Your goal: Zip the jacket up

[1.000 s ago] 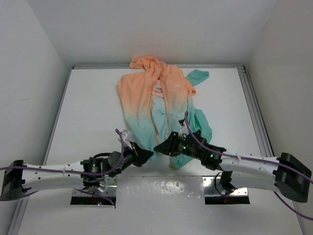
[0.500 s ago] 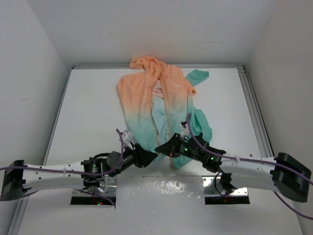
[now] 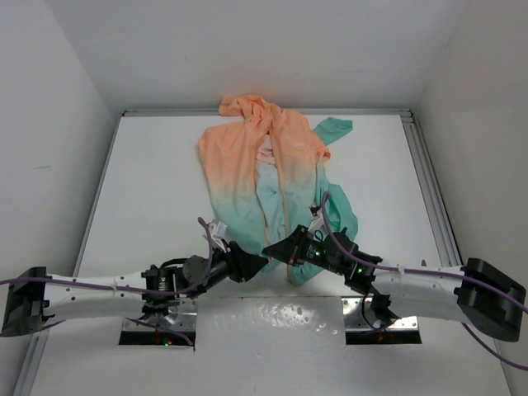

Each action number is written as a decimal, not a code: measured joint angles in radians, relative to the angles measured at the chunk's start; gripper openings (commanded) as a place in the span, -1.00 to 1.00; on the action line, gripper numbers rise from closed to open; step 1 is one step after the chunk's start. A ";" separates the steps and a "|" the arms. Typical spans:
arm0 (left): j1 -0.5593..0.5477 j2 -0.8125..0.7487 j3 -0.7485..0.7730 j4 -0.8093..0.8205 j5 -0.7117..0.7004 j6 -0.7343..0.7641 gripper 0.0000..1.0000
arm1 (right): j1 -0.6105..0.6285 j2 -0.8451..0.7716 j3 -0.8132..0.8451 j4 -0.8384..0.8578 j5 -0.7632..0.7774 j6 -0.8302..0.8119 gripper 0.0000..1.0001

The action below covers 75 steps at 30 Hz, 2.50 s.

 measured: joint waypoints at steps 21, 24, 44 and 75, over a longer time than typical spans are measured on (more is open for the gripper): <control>0.000 0.045 -0.061 0.093 0.022 -0.031 -0.07 | 0.000 -0.029 -0.057 0.112 0.010 0.059 -1.00; 0.000 0.045 -0.061 0.116 0.022 -0.030 -0.06 | 0.000 -0.029 -0.068 0.114 0.010 0.063 -1.00; 0.000 0.089 -0.061 0.199 0.045 -0.028 -0.11 | 0.000 -0.039 -0.085 0.154 0.011 0.073 -1.00; 0.000 0.060 -0.059 0.163 0.000 0.004 -1.00 | 0.000 -0.023 -0.091 0.099 0.025 0.081 -0.51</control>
